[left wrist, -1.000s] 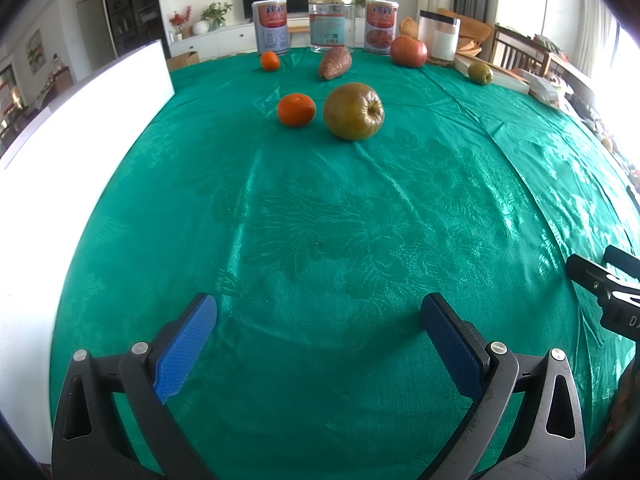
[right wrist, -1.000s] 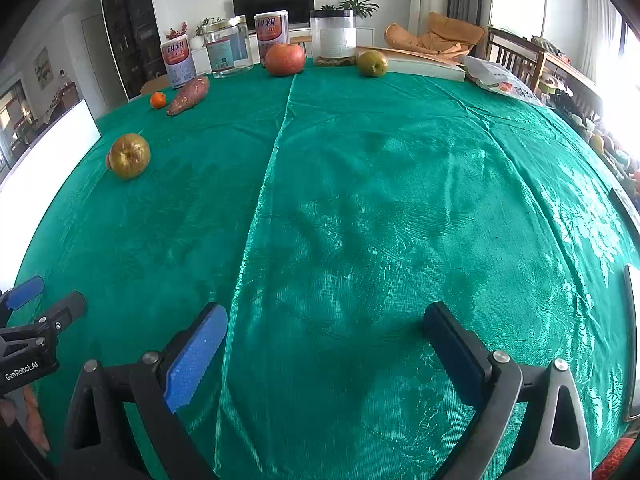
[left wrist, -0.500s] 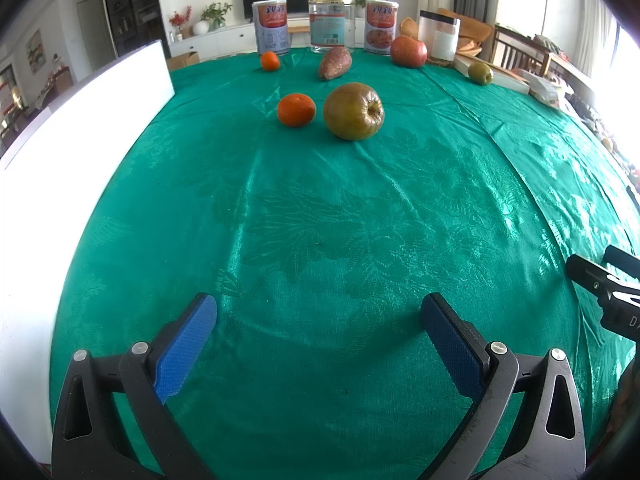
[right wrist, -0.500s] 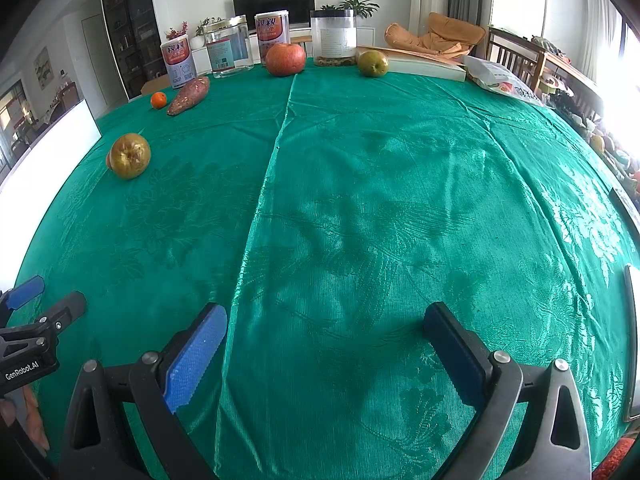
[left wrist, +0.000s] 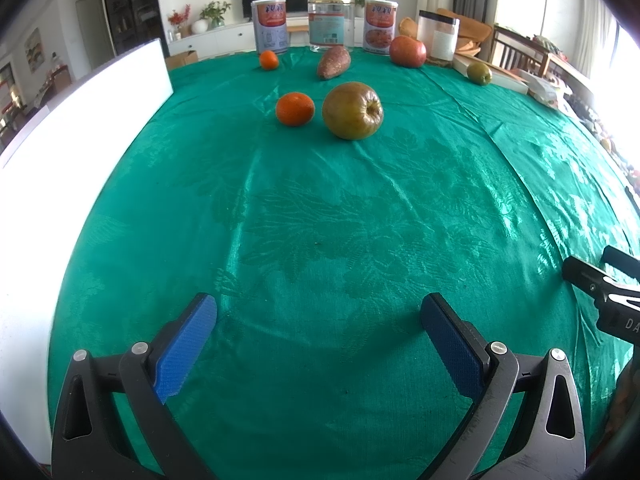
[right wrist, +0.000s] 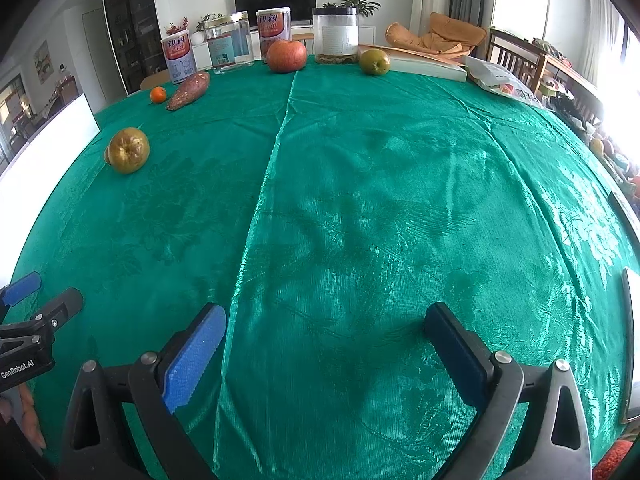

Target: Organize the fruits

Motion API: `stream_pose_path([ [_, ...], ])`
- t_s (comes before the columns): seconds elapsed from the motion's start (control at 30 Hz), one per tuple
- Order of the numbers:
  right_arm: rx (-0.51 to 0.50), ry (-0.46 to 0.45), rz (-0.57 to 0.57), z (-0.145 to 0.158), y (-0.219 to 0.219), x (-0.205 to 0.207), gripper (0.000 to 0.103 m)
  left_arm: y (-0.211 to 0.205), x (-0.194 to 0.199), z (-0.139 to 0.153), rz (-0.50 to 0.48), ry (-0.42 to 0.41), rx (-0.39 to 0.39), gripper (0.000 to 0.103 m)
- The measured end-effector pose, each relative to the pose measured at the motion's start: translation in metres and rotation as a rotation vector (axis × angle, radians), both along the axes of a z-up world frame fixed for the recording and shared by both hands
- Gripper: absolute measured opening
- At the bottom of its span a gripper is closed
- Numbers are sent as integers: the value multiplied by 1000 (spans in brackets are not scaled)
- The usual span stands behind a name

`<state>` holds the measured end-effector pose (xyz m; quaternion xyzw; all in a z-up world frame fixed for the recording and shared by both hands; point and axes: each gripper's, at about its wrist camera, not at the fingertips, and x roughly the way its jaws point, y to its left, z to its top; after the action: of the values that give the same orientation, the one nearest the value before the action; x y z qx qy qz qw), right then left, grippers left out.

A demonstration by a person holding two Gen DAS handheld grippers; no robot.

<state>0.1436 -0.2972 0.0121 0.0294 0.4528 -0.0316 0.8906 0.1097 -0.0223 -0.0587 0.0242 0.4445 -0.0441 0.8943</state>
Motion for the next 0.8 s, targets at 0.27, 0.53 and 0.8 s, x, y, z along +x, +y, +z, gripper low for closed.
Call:
stream_pose_path([
  [0.27,29,-4,21,1,-3,0,103,2,4,2,-42,48,-15,102],
  [0.53,8,7,43,0,2,2,103,45,84,44,-72,234,-253,101],
  [0.8,-3,12,53,0,5,3,103,60,192,53,101,387,-333,95],
])
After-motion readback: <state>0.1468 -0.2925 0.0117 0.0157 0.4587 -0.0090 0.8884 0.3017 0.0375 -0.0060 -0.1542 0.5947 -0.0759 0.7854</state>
